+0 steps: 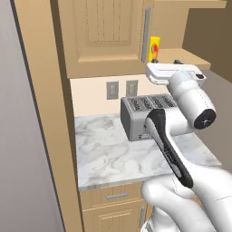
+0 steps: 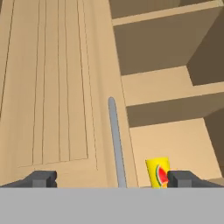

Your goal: Open the cabinet directly in front. Then move the liquor and the cup to the dining counter with the candle on it.

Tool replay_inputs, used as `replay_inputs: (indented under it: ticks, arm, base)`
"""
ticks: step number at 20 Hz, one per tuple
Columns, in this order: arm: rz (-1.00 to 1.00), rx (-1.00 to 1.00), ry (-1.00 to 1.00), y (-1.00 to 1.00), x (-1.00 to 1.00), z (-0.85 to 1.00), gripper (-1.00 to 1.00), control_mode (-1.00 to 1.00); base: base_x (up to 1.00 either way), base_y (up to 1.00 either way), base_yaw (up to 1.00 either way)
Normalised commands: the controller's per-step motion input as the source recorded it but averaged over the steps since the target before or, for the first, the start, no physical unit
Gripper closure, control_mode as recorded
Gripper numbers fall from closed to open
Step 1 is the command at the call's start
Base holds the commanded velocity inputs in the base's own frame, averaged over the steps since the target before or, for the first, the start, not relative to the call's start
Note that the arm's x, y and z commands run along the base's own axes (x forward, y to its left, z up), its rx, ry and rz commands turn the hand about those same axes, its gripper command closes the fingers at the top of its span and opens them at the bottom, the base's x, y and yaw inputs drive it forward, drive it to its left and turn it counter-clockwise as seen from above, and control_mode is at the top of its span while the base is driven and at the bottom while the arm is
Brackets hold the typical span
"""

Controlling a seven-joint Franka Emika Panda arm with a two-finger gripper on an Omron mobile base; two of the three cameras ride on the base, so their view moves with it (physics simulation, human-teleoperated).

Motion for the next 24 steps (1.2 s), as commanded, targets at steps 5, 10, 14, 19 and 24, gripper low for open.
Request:
replay_inputs:
  ticks: [5, 10, 14, 19, 24]
  arm:
    - [0.08, 0.00, -0.05, 0.05, 0.53, 0.48, -1.00, -1.00]
    - [0.01, -0.01, 0.00, 0.05, 0.45, 0.16, -1.00, -1.00]
    - [0.00, 0.00, 0.01, 0.02, 0.46, 0.09, -1.00, -1.00]
    - [0.00, 0.00, 0.10, 0.00, 0.70, 0.01, -1.00, -1.00]
    - [0.00, 0.00, 0.16, 0.00, 0.83, 0.00, -1.00, -1.00]
  base:
    - [0.00, 0.00, 0.00]
    - [0.00, 0.00, 0.00]
    - [0.00, 0.00, 0.00]
    - [0.00, 0.00, 0.00]
    - [0.00, 0.00, 0.00]
